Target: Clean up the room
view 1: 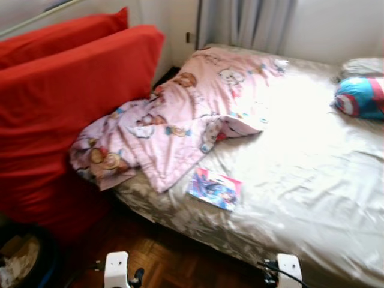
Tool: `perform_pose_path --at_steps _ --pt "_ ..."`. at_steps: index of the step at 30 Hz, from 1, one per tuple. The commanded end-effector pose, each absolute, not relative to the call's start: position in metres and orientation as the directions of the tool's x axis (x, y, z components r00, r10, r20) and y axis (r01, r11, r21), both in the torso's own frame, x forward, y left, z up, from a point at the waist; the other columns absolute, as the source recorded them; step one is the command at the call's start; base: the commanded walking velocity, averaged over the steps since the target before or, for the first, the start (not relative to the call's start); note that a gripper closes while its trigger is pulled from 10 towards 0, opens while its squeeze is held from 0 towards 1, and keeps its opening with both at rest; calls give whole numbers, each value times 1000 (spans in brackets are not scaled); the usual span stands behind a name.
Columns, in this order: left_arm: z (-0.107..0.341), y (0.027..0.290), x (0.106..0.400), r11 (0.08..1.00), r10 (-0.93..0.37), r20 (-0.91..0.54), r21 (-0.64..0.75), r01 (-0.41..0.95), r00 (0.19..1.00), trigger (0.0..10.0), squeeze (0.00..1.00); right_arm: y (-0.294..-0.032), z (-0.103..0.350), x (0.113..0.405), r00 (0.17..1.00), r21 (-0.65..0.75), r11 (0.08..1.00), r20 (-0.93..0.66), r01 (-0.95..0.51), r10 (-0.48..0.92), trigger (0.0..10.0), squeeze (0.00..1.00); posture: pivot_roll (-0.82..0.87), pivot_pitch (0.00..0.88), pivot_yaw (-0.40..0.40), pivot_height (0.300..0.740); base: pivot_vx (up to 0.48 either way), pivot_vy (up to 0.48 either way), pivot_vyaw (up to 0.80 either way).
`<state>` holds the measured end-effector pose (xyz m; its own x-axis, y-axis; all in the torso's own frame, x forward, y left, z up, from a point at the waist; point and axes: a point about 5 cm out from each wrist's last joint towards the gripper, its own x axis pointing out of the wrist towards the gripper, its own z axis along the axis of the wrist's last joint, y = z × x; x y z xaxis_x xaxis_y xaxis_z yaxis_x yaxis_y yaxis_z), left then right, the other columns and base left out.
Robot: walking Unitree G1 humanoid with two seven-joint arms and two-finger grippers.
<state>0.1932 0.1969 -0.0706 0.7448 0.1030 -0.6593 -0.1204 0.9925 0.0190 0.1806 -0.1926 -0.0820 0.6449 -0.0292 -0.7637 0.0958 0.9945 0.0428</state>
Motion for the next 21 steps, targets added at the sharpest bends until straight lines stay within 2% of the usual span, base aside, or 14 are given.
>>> perform_pose_path --at_steps 1,14,21 --pt "-73 191 191 994 85 -675 6 -110 733 10000 0 -200 -85 172 618 23 993 -785 112 -52 10000 0 -86 76 35 740 0 -431 -688" --pt "-74 191 190 996 72 -682 5 -95 728 10000 0 -198 -87 169 612 22 994 -790 105 -47 10000 0 -100 47 46 740 0 -431 -663" --pt "-74 190 191 997 60 -687 5 -78 725 10000 0 -197 -87 169 617 25 993 -785 115 -52 10000 0 -115 29 56 740 0 -431 0"
